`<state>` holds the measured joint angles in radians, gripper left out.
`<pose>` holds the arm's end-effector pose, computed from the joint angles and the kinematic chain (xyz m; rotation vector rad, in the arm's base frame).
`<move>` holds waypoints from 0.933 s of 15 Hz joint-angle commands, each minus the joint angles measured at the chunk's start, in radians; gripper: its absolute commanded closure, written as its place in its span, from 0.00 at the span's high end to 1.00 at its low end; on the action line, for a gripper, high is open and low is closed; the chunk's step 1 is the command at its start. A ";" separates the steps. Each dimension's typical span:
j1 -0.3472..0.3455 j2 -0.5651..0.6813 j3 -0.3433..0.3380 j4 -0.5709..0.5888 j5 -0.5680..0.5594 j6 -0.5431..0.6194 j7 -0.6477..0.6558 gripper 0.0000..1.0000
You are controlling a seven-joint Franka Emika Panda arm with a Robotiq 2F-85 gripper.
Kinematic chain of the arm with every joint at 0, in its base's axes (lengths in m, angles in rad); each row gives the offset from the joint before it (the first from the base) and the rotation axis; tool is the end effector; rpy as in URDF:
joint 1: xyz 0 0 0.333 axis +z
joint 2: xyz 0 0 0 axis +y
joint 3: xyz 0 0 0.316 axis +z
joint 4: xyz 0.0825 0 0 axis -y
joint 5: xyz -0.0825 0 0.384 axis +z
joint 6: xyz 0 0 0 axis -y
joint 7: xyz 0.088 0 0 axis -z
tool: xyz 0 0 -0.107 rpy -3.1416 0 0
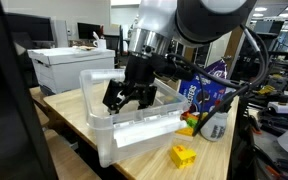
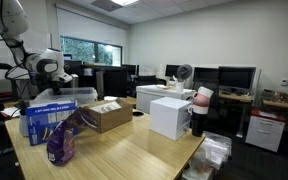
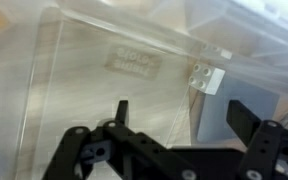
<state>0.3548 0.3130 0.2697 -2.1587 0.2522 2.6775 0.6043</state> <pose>0.4820 0.3346 0.2769 -2.8278 0.3057 -0.0641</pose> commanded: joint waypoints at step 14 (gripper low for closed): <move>-0.053 0.221 -0.019 0.269 0.200 -0.260 0.025 1.00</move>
<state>0.3240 0.4979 0.2373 -1.9302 0.3901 2.4692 0.6339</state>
